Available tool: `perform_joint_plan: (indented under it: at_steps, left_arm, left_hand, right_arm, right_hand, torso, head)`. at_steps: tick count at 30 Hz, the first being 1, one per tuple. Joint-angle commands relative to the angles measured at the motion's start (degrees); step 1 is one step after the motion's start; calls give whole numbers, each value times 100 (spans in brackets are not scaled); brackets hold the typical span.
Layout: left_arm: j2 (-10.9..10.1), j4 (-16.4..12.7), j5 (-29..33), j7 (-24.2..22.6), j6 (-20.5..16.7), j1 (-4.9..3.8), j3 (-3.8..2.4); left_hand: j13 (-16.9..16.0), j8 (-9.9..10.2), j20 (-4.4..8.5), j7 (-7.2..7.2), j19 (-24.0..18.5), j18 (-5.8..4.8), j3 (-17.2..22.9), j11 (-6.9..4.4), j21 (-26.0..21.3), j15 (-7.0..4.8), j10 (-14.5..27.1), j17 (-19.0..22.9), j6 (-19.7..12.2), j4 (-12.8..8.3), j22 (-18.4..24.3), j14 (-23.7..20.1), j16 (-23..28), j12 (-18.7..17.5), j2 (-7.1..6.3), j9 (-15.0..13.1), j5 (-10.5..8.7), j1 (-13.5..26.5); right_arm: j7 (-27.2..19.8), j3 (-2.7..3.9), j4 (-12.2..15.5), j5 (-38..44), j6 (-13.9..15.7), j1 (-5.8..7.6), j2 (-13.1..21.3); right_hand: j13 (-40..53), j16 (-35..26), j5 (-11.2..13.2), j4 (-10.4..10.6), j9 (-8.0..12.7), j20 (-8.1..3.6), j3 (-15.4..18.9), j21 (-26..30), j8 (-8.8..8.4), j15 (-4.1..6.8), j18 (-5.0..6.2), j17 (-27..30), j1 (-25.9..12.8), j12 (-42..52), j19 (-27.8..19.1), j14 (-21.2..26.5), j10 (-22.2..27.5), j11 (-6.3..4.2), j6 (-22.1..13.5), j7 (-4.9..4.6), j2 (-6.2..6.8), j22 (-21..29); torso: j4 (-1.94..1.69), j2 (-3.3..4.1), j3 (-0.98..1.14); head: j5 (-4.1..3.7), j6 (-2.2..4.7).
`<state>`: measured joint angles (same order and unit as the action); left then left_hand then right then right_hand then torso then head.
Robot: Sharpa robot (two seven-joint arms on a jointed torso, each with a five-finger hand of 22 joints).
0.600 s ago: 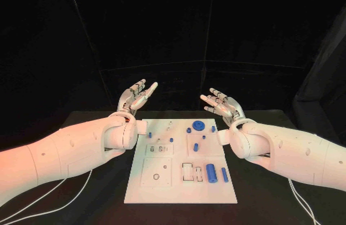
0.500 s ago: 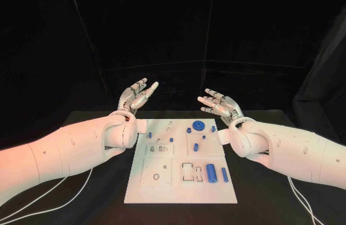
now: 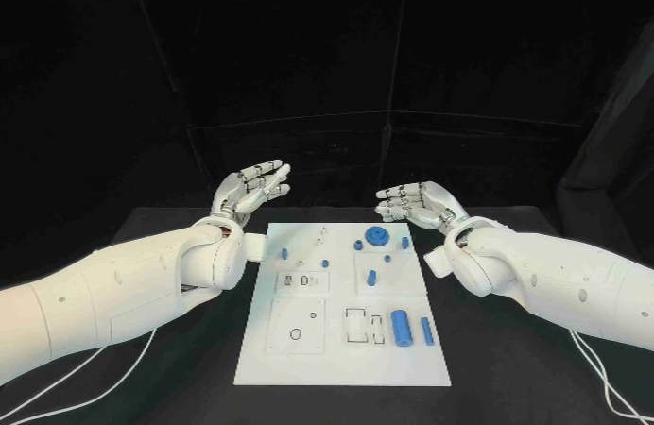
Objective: Assemble the parts on the task board
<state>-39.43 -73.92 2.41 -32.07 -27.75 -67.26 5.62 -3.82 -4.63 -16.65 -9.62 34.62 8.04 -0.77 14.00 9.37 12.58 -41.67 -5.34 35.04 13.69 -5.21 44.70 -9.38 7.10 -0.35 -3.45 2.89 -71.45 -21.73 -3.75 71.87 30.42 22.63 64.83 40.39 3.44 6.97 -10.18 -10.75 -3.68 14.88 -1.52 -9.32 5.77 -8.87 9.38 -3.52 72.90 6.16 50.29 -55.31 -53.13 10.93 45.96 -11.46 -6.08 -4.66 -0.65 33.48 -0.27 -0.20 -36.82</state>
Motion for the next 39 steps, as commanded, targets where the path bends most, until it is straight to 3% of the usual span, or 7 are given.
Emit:
perform_joint_plan:
  at_steps: [1,7,13,19,26,31,39]
  left_arm:
    - [-68,-103,-165,-196,290,-7,-10]
    - [-208,-301,-445,-112,542,1,-9]
    - [-411,-602,-798,10,785,6,-8]
    - [-601,-928,-911,73,905,10,-8]
    - [-730,-1298,-889,103,961,13,-6]
    - [-793,-1413,-777,96,1010,11,-7]
    - [-860,-1492,-633,98,1050,7,-7]
  left_hand:
    - [-31,-202,21,-590,611,166,-28,-104,206,-161,-651,-42,992,-154,-64,496,-163,203,95,-82,8,-94]
    - [-36,-328,179,-399,1451,263,-96,-348,414,-445,-1481,-135,1781,-386,-78,1449,-370,359,276,-81,10,-157]
    - [-86,-352,429,-224,2153,264,-115,-558,510,-696,-2099,-400,2191,-559,-54,2223,-509,378,375,-60,15,-206]
    - [-128,-313,570,-131,2572,263,-119,-668,533,-834,-2388,-674,2367,-675,-23,2656,-584,295,422,-51,17,-234]
    - [-134,-283,589,-120,2641,255,-119,-677,504,-848,-2427,-755,2398,-713,2,2687,-552,236,435,-50,18,-238]
    - [-131,-244,585,-135,2653,252,-130,-662,463,-838,-2412,-807,2386,-754,29,2674,-510,172,416,-45,17,-241]
    - [-130,-226,581,-141,2654,250,-134,-656,441,-832,-2408,-830,2383,-771,43,2661,-486,146,415,-44,17,-240]
  right_arm:
    - [117,7,24,1051,189,52,41]
    - [382,11,20,1773,115,181,94]
    - [977,12,16,2967,-203,407,82]
    - [1541,16,35,4084,-472,550,-1]
    - [2053,21,-15,5341,-650,646,-179]
    - [2201,24,4,6052,-730,702,-270]
    - [2322,26,78,6428,-817,735,-314]
  right_hand:
    - [9,10,31,-246,-8,-189,-106,-216,-27,219,121,-27,167,-19,662,-939,-819,-163,855,-116,-34,-2]
    - [25,114,41,-565,-27,-440,-353,-479,4,445,123,-113,334,-2,1093,-1519,-1339,-347,1221,14,-36,-93]
    - [33,301,52,-578,-22,-703,-467,-941,-20,674,108,-289,421,-56,1557,-2177,-1714,-496,1452,131,126,-319]
    - [43,701,-13,-563,-16,-939,-473,-1550,-87,886,113,-605,375,-142,2077,-2989,-1911,-618,1561,211,265,-641]
    - [35,1384,-33,-560,-9,-1041,-516,-2031,-199,958,90,-1086,187,-260,2263,-3121,-1848,-644,1562,231,381,-917]
    - [21,1606,-1,-530,-5,-1030,-520,-2189,-217,929,90,-1275,61,-251,2227,-3119,-1513,-598,1438,252,480,-1013]
    - [26,2645,13,-519,-11,-1035,-666,-2792,-210,959,95,-1908,-34,-233,2327,-3101,-1391,-624,1379,269,525,-1367]
  torso:
    - [-28,120,14]
    - [-56,226,12]
    - [-85,375,-7]
    - [-127,495,-2]
    - [-175,635,1]
    - [-183,729,-1]
    - [-187,799,-5]
  head:
    - [-20,39]
    - [-17,50]
    - [-59,79]
    - [-95,84]
    - [-141,120]
    - [-194,172]
    - [-228,150]
